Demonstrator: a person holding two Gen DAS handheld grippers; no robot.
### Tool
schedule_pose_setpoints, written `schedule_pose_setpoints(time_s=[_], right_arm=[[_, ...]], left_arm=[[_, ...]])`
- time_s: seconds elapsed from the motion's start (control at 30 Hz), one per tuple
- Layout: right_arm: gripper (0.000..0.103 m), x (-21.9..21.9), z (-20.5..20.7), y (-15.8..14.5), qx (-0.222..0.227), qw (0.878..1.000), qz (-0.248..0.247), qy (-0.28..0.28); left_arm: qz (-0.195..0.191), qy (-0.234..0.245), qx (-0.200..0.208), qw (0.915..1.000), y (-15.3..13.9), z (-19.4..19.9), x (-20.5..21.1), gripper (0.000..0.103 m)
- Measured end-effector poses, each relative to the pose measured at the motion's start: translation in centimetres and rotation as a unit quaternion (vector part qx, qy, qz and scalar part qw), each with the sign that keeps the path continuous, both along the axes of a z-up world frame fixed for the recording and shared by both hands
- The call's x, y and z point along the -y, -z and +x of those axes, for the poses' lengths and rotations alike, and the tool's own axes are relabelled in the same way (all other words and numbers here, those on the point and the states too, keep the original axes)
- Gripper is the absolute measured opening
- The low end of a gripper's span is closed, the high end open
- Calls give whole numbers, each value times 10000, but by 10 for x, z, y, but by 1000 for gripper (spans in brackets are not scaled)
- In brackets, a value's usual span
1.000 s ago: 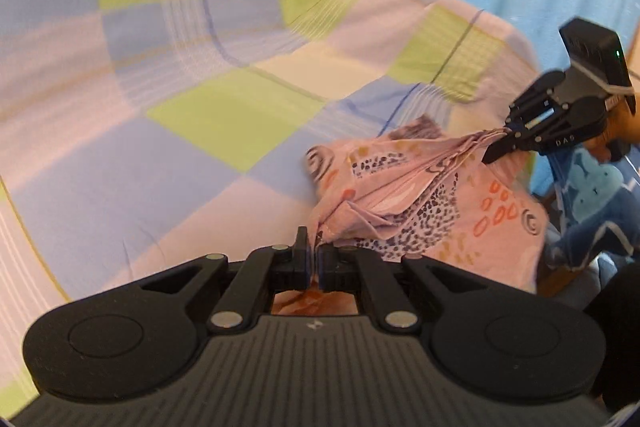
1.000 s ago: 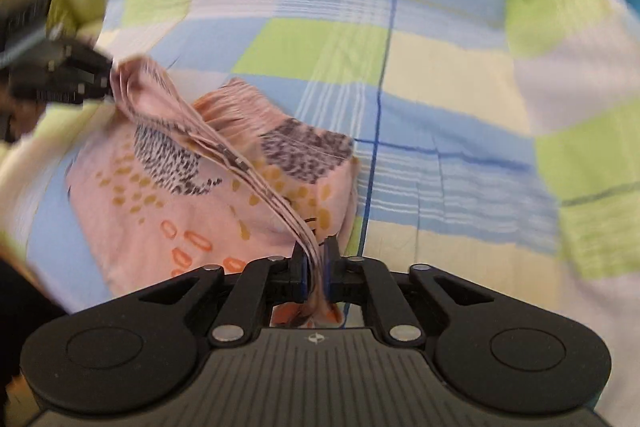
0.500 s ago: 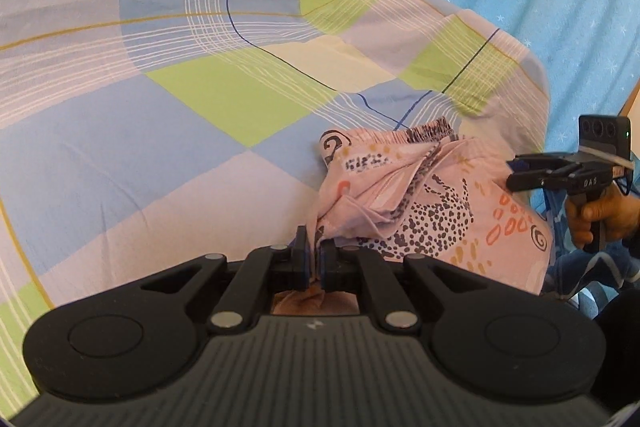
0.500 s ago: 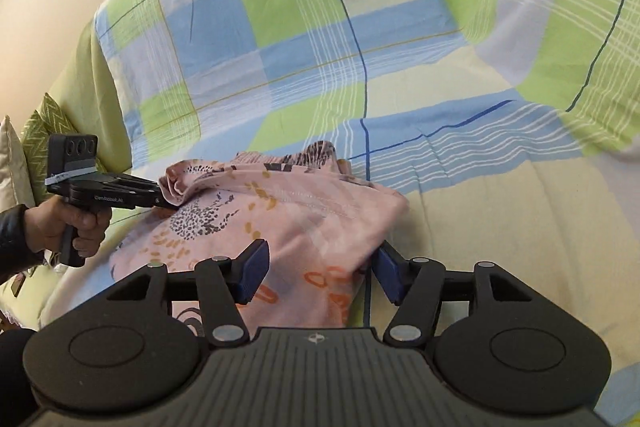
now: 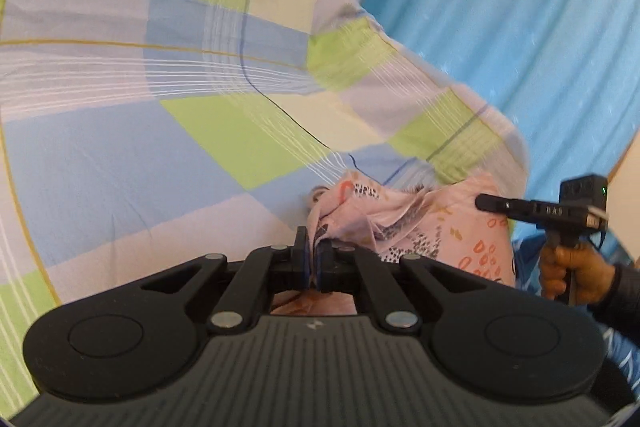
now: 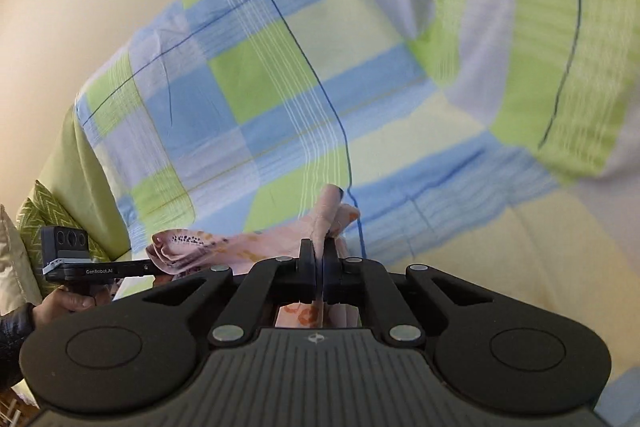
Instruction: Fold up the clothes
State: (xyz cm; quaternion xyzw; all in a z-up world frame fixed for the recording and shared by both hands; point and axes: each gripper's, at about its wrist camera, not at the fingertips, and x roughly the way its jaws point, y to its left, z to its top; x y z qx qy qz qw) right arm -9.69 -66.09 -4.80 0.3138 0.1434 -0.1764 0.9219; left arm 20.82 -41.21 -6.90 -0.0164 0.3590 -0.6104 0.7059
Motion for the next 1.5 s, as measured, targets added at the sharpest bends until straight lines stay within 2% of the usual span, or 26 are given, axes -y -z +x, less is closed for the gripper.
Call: schedule_pose_setpoints(time_s=[0.1, 0.17, 0.3, 0.4, 0.47, 0.5, 0.57, 0.63, 0.7, 0.83, 0.9, 1.0, 1.03, 1.1, 1.17, 1.3, 1.4, 1.5], right_arm=[[4, 11, 20, 7, -338, 9994, -3, 87], [16, 16, 28, 14, -565, 9981, 70, 238], [27, 15, 25, 16, -766, 9951, -96, 621], [27, 4, 15, 6, -853, 9912, -361, 950], [27, -8, 11, -4, -793, 9899, -549, 1038], [27, -16, 10, -9, -734, 9904, -625, 992], [34, -35, 18, -16, -635, 9928, -704, 735], [34, -55, 34, -17, -719, 9929, -867, 394], [33, -72, 53, -15, -877, 9907, -1041, 68], [33, -80, 85, 0, -1271, 9850, -1127, -306], [32, -74, 92, 7, -1494, 9821, -1101, -313], [31, -65, 83, 1, -1695, 9761, -1357, 88], [33, -61, 74, -2, -1688, 9760, -1346, 276], [34, -59, 54, -9, -1446, 9818, -1129, 482], [34, -75, 43, -14, -1368, 9839, -1061, 442], [33, -121, 43, -20, -1641, 9785, -1244, -123], [33, -147, 52, -21, -1683, 9714, -1577, -558], [30, -155, 54, 2, -1947, 9635, -1691, -721]], left_arm=[[287, -101, -347, 9989, 13, 15, 13, 1], [377, -195, -586, 9974, 21, 23, 18, 2], [185, -612, -1021, 9927, 24, 40, 14, 13], [25, -1123, -1104, 9875, 20, 53, 6, 12], [34, -1192, -818, 9895, 11, 50, 4, 12], [68, -1104, -530, 9924, 4, 43, 4, 12], [133, -774, -4, 9969, -8, 25, 7, 12], [255, -313, 357, 9985, -13, 1, 16, 12], [398, 67, 625, 9972, -11, -18, 25, 12], [745, 392, 1050, 9909, 3, -36, 43, 14], [774, 341, 1111, 9902, 8, -31, 46, 12], [750, -202, 958, 9924, 6, -6, 38, 2], [718, -375, 900, 9926, 1, -1, 33, 2], [774, -614, 1064, 9894, -10, -5, 23, 5], [804, -485, 1337, 9866, -22, -21, 10, 5], [721, 141, 1829, 9804, -36, -73, -14, 5], [755, 597, 2084, 9733, -27, -111, -17, 9], [1009, 670, 2163, 9688, -6, -127, -14, 10]])
